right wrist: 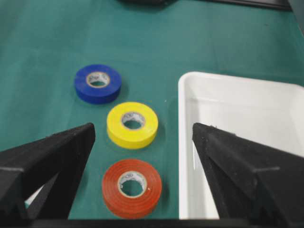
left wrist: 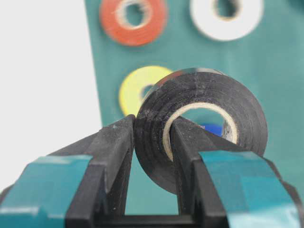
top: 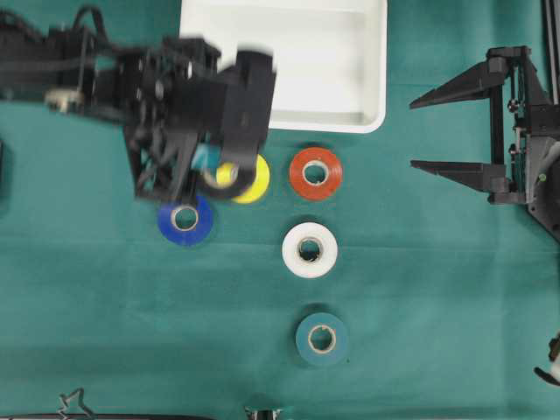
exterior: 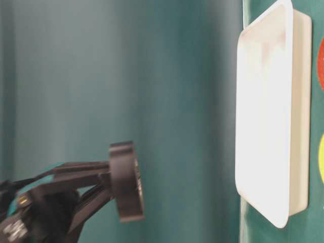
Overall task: Pick up the tape from a random location and place it into the white case.
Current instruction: 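Lift the black roll and carry it up to the white tray, then lower the black roll into the tray and open the left gripper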
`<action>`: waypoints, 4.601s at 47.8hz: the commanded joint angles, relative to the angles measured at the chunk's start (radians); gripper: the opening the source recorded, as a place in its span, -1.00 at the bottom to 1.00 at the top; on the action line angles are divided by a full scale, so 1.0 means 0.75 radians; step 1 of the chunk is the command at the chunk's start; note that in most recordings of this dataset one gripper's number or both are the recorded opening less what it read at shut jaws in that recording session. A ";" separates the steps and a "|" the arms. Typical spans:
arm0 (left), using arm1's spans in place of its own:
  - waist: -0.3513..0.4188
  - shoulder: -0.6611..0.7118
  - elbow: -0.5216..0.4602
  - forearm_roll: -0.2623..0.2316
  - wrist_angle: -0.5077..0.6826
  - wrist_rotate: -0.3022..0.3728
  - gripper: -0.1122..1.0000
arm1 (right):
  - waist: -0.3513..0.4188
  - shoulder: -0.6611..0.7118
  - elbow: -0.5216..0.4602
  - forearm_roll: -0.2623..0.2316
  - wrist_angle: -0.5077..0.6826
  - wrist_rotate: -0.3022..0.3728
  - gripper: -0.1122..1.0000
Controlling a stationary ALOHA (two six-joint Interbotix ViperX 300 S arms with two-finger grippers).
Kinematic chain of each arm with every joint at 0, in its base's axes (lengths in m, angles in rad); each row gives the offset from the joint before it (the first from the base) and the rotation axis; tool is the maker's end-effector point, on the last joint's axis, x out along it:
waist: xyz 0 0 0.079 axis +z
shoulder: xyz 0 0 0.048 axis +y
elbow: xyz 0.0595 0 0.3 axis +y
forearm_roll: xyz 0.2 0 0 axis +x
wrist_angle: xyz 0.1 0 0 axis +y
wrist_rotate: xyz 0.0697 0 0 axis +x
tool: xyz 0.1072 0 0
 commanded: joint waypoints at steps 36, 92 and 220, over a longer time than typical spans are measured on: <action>0.524 -0.049 0.018 0.000 -0.047 0.006 -0.45 | 0.000 0.004 -0.035 -0.002 0.008 -0.012 0.88; 0.440 0.346 -0.387 0.002 -0.100 0.065 -0.45 | 0.000 0.014 -0.049 -0.014 0.008 -0.022 0.88; 0.605 0.644 -0.098 -0.002 -0.575 0.112 -0.45 | 0.000 0.074 -0.047 -0.014 0.012 -0.020 0.88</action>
